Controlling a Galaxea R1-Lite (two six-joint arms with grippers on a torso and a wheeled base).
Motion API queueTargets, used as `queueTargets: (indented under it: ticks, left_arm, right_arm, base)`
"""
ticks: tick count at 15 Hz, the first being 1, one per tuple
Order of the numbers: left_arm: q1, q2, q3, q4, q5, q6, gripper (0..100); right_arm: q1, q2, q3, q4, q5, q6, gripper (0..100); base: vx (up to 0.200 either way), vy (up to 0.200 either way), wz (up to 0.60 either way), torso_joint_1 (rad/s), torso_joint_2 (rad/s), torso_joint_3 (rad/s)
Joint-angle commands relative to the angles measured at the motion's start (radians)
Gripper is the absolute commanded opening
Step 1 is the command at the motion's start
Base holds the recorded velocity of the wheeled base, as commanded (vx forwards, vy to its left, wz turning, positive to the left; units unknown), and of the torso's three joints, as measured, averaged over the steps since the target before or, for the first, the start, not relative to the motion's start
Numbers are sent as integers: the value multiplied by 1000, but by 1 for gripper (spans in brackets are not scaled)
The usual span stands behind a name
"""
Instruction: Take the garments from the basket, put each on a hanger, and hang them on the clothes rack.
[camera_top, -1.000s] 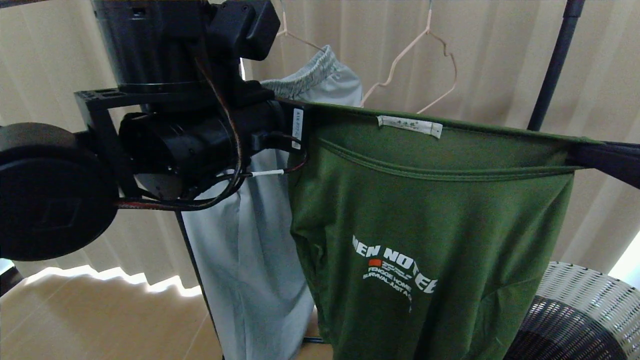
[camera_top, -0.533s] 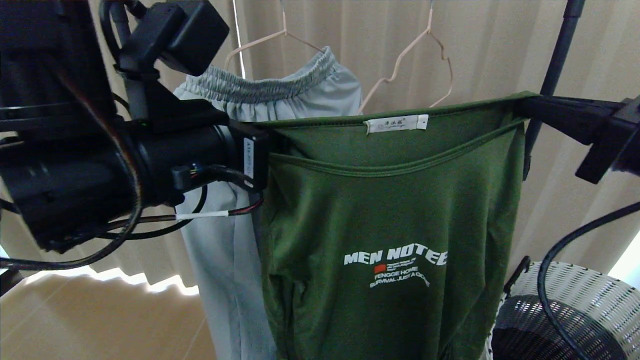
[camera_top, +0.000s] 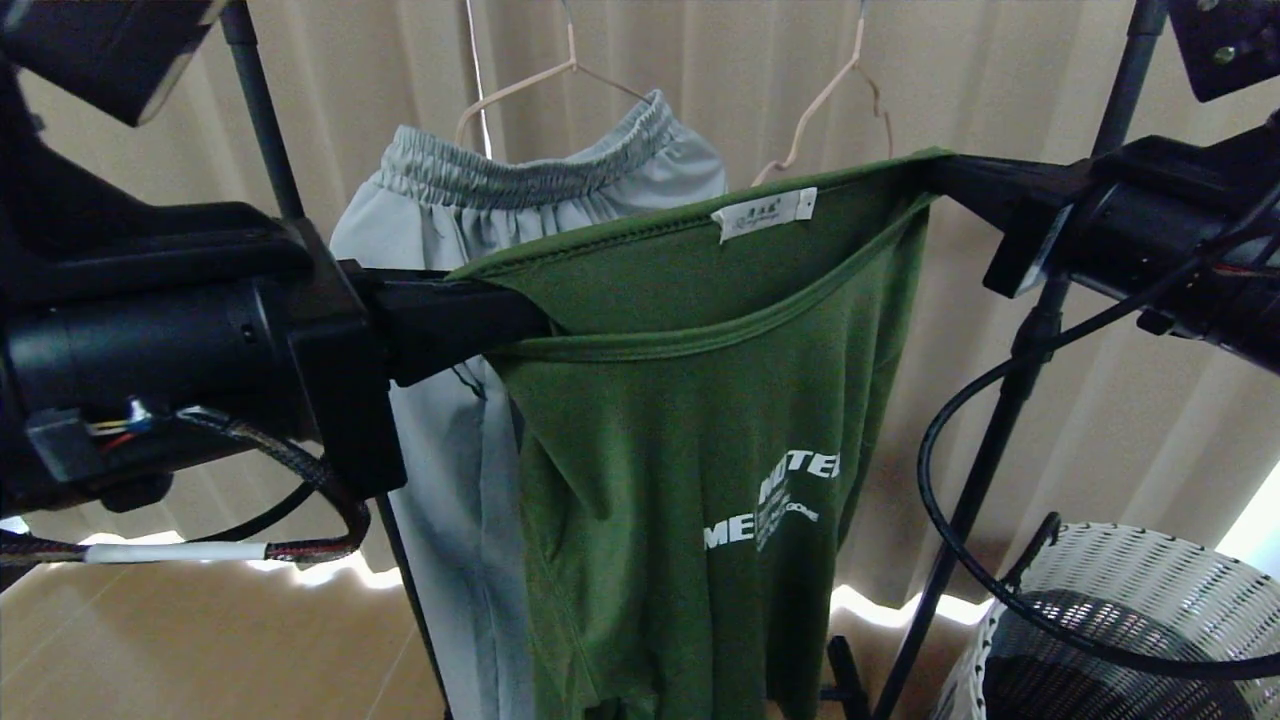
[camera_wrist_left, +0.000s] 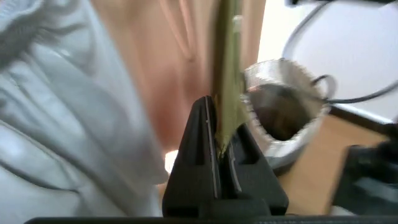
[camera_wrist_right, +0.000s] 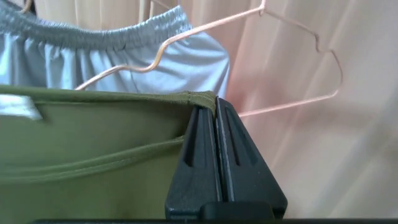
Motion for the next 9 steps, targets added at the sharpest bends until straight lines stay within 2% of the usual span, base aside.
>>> queueTargets:
  ticks: [1,6,9]
  left_arm:
    - [-12,-20,4,-1,-1,-2,0]
    - [-6,-6,-1,-5,19,9,0]
    - [8,26,-32,-3,137,32,0]
  right_arm:
    - [0,28,-4,0,-1,0,0]
    - [0,-6,-2,9,-7,-1,0]
    - [0,-43,-2,32,-10,-4,0]
  base:
    - [0,0,0,0,0,0]
    - [0,0,0,0,0,0]
    - [0,0,0,0,0,0]
